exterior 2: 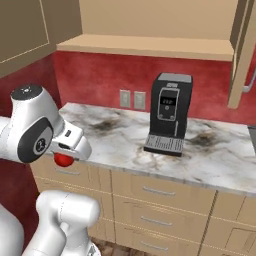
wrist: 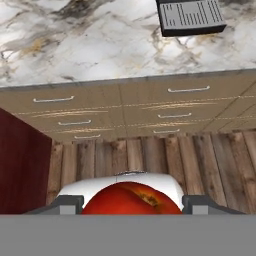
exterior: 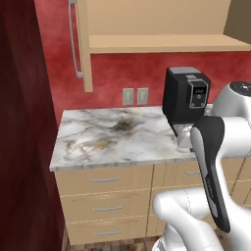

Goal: Pick the tomatos from the cabinet and place them in one bowl. Pick the sweet potato from the sink and place it in the other bowl.

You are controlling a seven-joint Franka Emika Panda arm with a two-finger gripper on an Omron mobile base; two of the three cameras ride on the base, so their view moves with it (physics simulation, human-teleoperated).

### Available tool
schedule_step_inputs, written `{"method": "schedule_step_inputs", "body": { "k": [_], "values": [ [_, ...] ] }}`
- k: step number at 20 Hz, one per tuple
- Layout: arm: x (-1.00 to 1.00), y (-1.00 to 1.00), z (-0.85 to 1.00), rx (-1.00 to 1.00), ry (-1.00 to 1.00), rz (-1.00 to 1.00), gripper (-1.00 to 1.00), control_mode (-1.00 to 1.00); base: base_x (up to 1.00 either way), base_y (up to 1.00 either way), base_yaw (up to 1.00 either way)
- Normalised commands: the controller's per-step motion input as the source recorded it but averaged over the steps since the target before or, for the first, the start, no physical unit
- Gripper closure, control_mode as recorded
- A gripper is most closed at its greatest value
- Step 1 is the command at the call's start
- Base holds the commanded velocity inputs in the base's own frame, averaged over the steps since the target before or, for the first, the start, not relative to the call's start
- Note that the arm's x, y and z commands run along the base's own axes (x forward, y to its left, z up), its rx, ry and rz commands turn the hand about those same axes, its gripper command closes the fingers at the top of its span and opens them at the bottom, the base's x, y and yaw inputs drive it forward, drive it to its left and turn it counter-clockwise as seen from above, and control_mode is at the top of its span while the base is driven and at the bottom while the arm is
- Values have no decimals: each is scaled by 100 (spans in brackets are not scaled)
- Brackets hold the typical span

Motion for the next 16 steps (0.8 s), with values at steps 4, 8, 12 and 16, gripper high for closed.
{"method": "schedule_step_inputs", "body": {
  "k": [4,8,12,16],
  "values": [
    [0,0,0,0,0,0,100,100,-4,3,0],
    [0,0,0,0,0,0,100,100,0,3,-7],
    [0,0,0,0,0,0,100,100,0,17,-36],
    [0,0,0,0,0,0,100,100,4,1,-46]
  ]
}}
